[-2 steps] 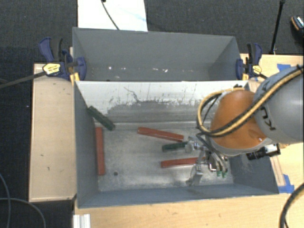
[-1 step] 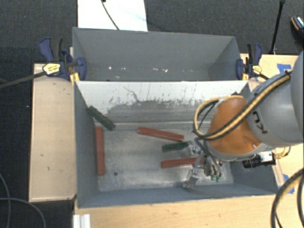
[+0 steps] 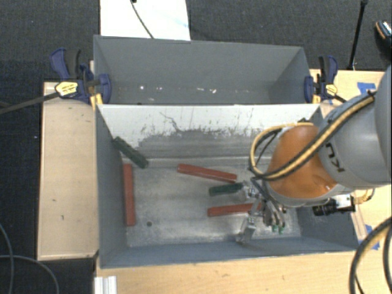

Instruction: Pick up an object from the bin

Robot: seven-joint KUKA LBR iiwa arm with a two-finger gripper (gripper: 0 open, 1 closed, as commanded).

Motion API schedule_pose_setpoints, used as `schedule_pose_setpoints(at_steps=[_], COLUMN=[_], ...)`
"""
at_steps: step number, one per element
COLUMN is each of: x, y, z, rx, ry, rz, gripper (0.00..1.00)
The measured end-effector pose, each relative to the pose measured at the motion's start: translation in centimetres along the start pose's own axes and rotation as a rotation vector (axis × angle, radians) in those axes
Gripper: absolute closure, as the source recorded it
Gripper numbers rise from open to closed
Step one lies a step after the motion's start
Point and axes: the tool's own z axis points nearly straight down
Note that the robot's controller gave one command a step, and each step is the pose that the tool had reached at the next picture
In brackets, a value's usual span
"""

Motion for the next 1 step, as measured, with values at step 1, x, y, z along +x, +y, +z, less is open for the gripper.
schedule_pose_setpoints(at_steps=[1], x=[0.08], y=[-0.02], z=[0.03], rx=[0.001], ry=[0.002], rz=[0.000], gripper=[1.00])
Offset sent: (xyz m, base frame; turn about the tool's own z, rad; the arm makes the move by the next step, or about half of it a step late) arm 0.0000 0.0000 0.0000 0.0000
